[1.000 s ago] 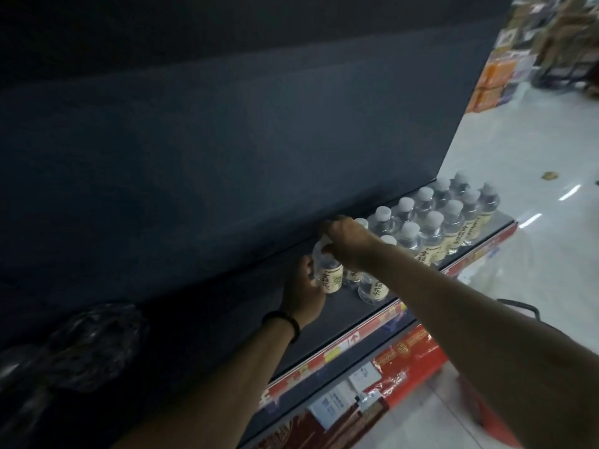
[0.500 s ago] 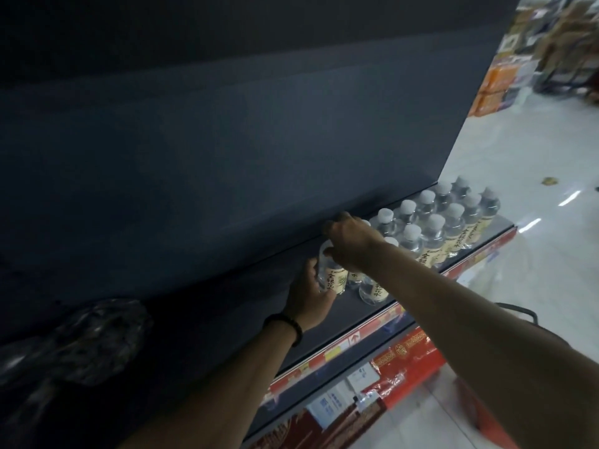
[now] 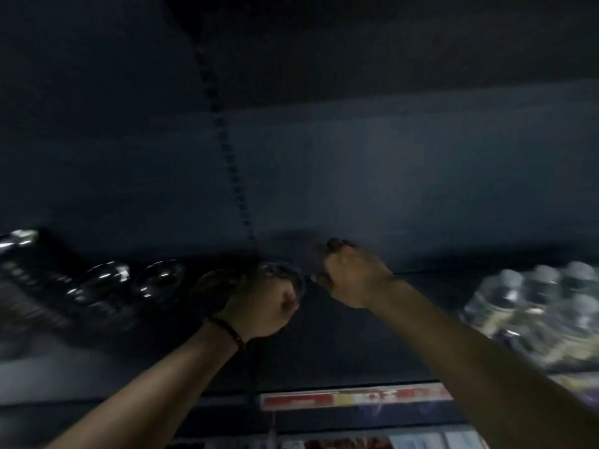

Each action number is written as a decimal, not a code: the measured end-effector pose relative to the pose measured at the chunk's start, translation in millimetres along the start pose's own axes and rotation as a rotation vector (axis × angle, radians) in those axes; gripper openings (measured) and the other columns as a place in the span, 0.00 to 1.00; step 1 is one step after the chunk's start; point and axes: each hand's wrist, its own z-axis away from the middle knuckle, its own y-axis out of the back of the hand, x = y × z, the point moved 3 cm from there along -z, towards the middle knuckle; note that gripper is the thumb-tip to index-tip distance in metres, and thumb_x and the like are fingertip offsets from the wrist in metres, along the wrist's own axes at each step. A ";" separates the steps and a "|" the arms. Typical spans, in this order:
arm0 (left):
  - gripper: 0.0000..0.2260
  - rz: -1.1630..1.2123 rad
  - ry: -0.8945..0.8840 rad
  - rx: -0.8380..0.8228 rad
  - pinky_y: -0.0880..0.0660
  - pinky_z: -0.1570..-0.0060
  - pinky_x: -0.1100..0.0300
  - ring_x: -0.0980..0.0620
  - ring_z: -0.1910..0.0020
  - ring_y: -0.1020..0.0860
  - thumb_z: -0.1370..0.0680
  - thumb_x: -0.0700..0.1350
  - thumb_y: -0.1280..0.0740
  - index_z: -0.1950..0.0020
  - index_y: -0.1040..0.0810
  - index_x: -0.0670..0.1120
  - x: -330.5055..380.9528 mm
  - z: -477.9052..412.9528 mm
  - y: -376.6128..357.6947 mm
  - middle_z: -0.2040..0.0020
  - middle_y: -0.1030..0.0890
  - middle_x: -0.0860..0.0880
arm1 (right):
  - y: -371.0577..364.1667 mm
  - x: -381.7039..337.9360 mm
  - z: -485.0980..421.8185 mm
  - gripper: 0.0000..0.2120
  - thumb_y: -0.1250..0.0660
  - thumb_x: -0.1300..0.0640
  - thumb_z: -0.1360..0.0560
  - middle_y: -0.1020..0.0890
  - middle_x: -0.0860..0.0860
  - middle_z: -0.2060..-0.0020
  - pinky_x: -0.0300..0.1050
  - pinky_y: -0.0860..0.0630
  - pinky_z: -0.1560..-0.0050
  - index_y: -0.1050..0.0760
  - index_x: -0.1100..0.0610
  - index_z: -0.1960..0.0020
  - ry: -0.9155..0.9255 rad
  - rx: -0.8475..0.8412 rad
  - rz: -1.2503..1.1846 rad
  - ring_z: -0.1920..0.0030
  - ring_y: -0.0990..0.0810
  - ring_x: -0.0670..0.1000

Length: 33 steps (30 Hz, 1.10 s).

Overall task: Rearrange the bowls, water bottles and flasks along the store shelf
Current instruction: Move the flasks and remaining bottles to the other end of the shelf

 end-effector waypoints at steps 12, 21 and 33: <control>0.17 -0.042 0.573 -0.112 0.19 0.42 0.51 0.42 0.39 0.16 0.18 0.61 0.34 0.37 0.17 0.52 -313.8 188.7 99.6 0.37 0.15 0.46 | -25.5 -355.5 -128.1 0.16 0.38 0.44 0.16 0.24 0.53 0.32 0.55 0.26 0.32 0.26 0.51 0.33 0.460 -0.067 -0.136 0.32 0.23 0.58; 0.16 0.030 0.845 0.016 0.20 0.40 0.51 0.47 0.35 0.19 0.18 0.61 0.34 0.32 0.22 0.58 -509.7 312.2 143.6 0.32 0.19 0.51 | -56.5 -598.4 -209.0 0.16 0.37 0.46 0.15 0.25 0.54 0.34 0.55 0.23 0.36 0.28 0.52 0.31 0.613 -0.221 -0.187 0.34 0.22 0.58; 0.12 0.132 0.929 0.183 0.18 0.43 0.46 0.42 0.40 0.18 0.18 0.54 0.35 0.36 0.24 0.52 -671.6 342.7 135.8 0.37 0.20 0.47 | -98.4 -816.9 -375.5 0.21 0.36 0.57 0.17 0.33 0.58 0.31 0.59 0.24 0.35 0.35 0.52 0.25 0.480 -0.094 -0.230 0.33 0.26 0.62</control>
